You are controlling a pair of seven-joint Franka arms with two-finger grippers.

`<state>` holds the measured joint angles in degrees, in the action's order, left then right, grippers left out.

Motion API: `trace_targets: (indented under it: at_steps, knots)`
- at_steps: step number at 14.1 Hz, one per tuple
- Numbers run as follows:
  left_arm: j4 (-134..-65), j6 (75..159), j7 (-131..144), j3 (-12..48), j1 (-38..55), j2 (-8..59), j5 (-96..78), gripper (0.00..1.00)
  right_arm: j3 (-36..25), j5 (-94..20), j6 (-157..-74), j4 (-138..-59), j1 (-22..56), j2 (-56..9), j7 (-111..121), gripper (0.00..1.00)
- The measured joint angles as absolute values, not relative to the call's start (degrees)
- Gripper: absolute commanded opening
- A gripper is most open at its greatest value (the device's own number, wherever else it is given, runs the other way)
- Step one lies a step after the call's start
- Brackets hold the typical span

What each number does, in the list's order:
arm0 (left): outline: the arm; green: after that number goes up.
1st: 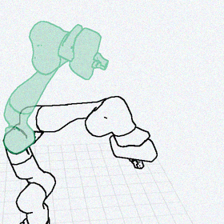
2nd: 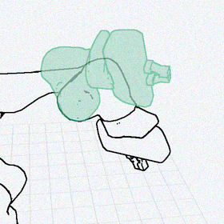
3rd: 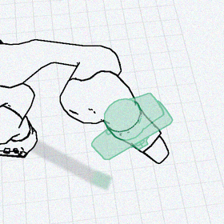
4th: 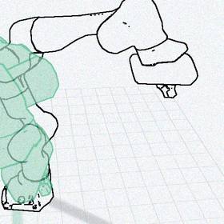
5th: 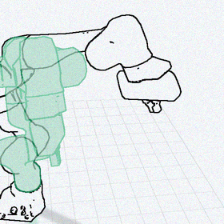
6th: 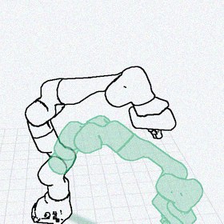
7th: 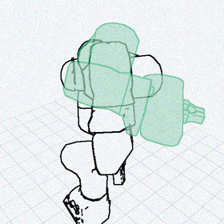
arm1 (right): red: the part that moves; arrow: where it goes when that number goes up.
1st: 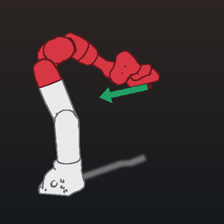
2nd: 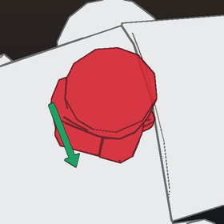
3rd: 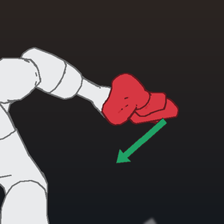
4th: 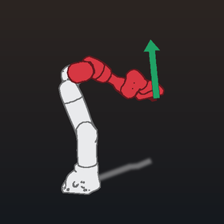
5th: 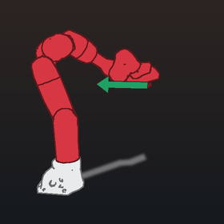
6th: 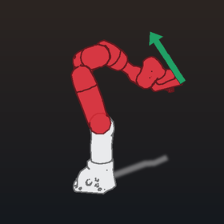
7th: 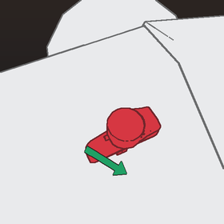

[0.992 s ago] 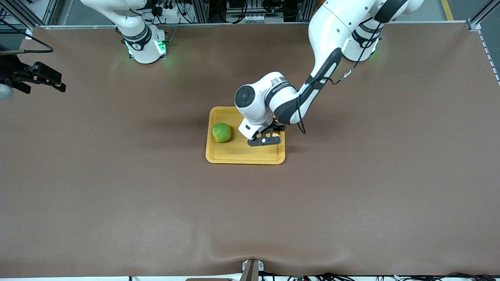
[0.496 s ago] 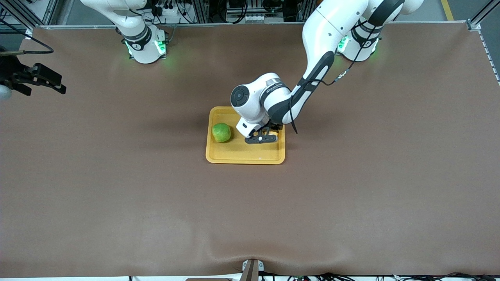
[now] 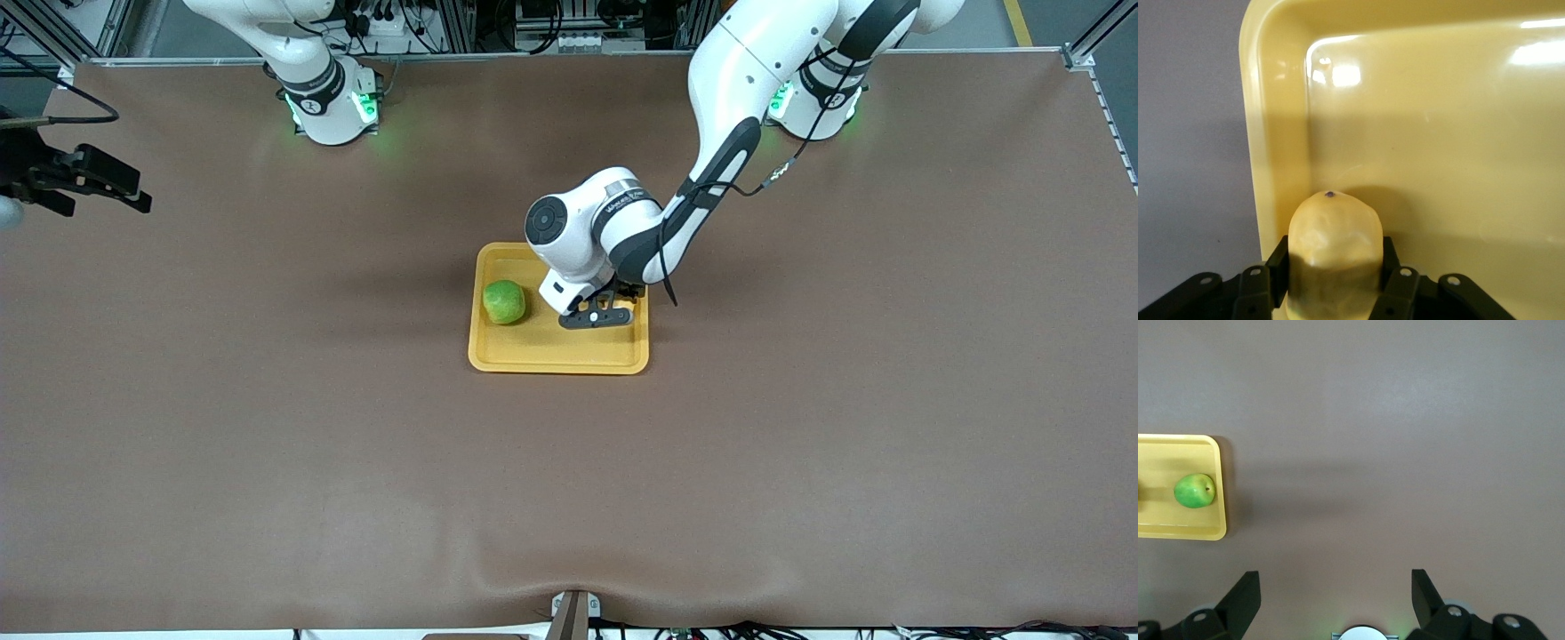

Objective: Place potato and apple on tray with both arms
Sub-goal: 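Lower the potato onto the tray beside the apple with the left gripper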

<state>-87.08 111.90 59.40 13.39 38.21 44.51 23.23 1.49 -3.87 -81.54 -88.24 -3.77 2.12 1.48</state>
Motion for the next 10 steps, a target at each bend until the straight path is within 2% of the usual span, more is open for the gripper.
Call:
trace_targets:
  at_steps: [1, 10]
  knots:
    - [-87.08, 111.82, 59.4, 13.36, 38.21, 44.51, 23.23, 1.0, 1.4, -4.11, -81.71, -88.23, -3.89, 2.12, 1.48, 1.0]
    - [-85.16, 111.26, 59.65, 13.17, 38.12, 44.39, 23.33, 1.0, 1.56, -4.26, -82.39, -88.23, -3.89, 2.12, 1.94, 1.0]
